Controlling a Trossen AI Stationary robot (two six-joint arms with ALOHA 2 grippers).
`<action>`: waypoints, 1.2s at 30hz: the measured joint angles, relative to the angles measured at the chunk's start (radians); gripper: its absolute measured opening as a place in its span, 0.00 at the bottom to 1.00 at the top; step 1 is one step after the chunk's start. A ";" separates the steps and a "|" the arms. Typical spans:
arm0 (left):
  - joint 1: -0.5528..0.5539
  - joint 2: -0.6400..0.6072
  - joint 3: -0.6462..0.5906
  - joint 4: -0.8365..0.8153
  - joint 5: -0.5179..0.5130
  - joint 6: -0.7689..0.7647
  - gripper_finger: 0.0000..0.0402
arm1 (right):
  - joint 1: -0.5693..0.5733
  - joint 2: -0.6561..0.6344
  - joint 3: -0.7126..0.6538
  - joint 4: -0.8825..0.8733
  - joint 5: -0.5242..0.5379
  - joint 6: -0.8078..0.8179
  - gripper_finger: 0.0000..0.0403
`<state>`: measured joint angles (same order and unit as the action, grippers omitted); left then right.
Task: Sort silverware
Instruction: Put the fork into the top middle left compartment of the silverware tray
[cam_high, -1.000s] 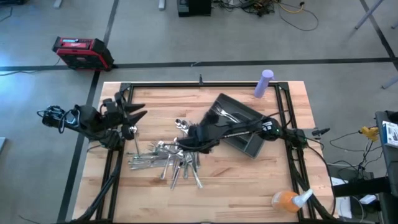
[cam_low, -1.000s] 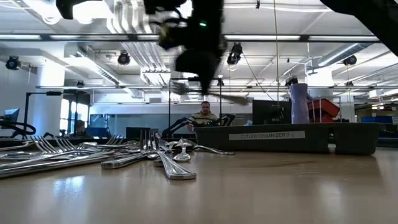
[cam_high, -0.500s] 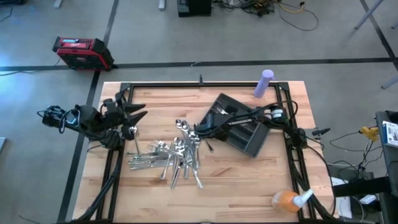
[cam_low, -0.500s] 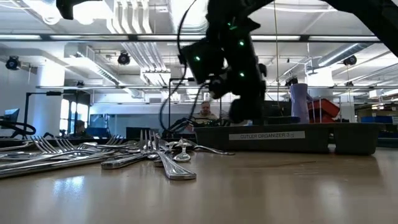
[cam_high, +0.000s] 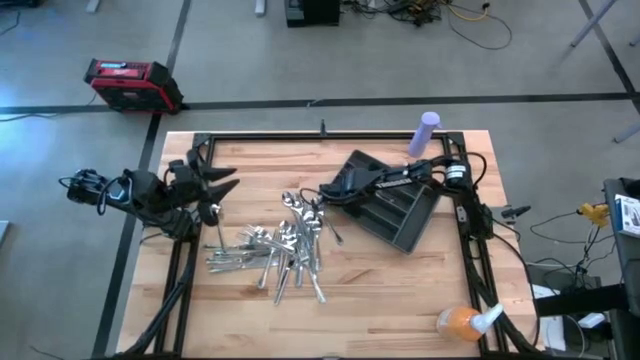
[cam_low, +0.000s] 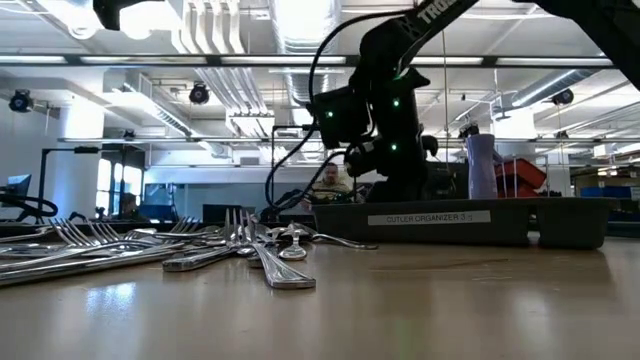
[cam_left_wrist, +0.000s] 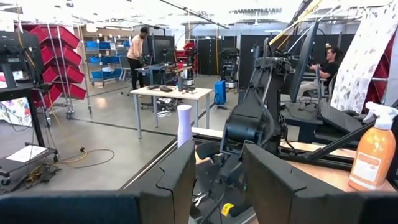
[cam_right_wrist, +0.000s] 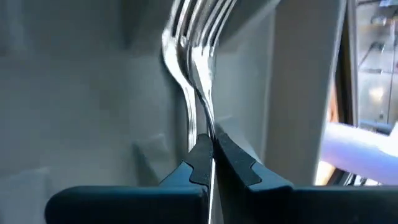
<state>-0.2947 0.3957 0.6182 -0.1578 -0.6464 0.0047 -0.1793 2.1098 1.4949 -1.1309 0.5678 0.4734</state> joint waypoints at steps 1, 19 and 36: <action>0.000 0.003 0.000 -0.001 0.000 -0.003 0.30 | -0.009 0.003 -0.001 0.001 0.000 0.008 0.00; 0.000 0.023 0.000 0.002 0.000 0.007 0.30 | -0.043 0.002 -0.008 0.075 0.011 -0.012 0.14; 0.000 0.021 0.000 0.001 -0.023 0.011 0.30 | 0.091 -0.234 -0.006 0.236 0.015 -0.186 0.37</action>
<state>-0.2950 0.4168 0.6182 -0.1568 -0.6692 0.0160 -0.0886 1.8757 1.4889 -0.8947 0.5824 0.2874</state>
